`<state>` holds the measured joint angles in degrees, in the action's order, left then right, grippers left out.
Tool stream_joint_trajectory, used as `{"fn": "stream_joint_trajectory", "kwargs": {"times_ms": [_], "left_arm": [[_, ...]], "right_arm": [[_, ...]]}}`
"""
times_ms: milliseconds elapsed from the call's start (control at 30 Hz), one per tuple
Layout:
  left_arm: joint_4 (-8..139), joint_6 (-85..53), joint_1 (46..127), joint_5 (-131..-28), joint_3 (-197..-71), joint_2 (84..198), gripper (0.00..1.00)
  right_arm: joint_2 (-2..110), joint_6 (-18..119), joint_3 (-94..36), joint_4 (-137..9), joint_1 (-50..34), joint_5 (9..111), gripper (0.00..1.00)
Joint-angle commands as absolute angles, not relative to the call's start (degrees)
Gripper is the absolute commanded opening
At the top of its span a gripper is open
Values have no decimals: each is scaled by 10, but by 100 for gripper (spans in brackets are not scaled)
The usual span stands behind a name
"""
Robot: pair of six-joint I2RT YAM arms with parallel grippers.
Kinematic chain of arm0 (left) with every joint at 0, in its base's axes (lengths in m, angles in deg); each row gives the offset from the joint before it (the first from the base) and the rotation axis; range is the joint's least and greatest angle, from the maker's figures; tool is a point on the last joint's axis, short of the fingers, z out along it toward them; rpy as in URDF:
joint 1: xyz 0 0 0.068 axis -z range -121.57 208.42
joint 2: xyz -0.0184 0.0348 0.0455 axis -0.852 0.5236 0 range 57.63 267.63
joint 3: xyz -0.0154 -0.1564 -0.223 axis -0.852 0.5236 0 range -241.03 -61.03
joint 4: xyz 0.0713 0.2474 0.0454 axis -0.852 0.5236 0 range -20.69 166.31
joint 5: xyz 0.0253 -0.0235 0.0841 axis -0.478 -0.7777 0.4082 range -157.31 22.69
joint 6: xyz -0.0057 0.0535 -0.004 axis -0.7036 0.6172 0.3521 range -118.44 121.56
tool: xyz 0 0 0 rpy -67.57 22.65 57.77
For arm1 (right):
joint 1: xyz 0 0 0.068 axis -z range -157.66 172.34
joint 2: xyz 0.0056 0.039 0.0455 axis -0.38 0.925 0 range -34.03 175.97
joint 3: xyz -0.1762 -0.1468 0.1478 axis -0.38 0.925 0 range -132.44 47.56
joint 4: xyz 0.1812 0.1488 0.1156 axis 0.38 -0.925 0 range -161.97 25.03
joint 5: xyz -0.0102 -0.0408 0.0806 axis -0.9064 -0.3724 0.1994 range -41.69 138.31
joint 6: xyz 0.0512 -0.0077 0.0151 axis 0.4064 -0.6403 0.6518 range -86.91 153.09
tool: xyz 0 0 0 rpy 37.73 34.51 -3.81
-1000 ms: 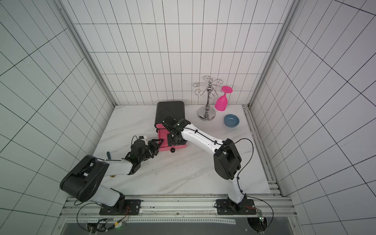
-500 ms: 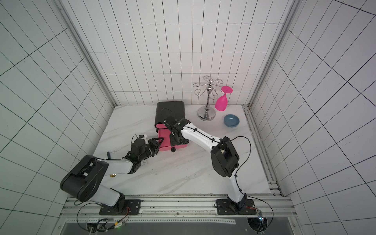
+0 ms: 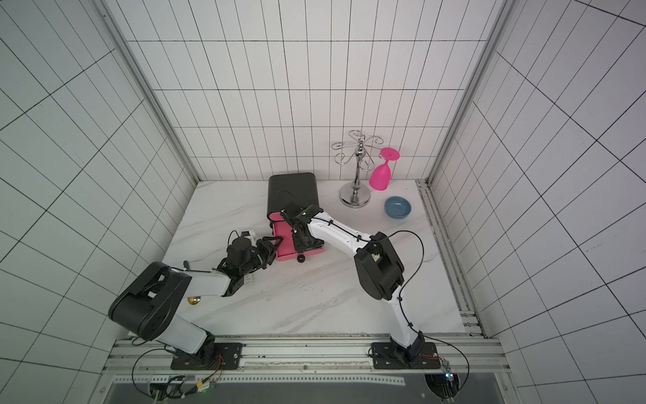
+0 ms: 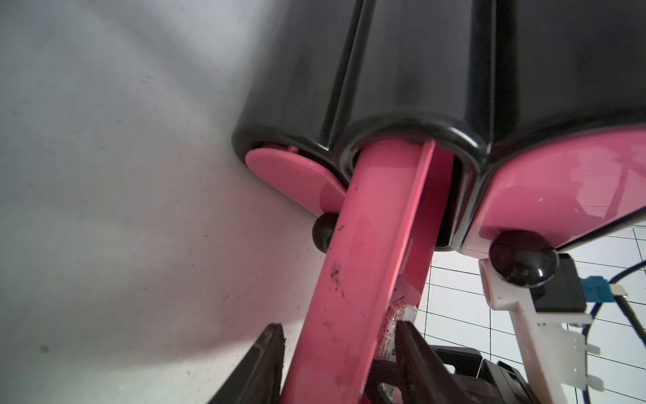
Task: Take the cookies out of the drawer
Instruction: Pick up the cookie from the drawer, then place the cookie at the center of the board.
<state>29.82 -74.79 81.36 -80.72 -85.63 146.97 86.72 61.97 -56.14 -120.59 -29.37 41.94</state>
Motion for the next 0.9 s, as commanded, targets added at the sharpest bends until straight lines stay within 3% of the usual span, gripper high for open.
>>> {"fn": "stream_joint_trajectory", "kwargs": {"times_ms": [0, 533, 867], "left_arm": [[260, -753, 814, -818, -877, 1480, 54], [260, -753, 796, -836, -883, 1483, 54], [255, -755, 789, -848, -888, 1490, 54]], "right_arm": [[881, 616, -583, -1215, -287, 389, 37], [710, 624, -548, -1197, -287, 352, 25], [607, 638, -408, -1234, -221, 332, 25]]}}
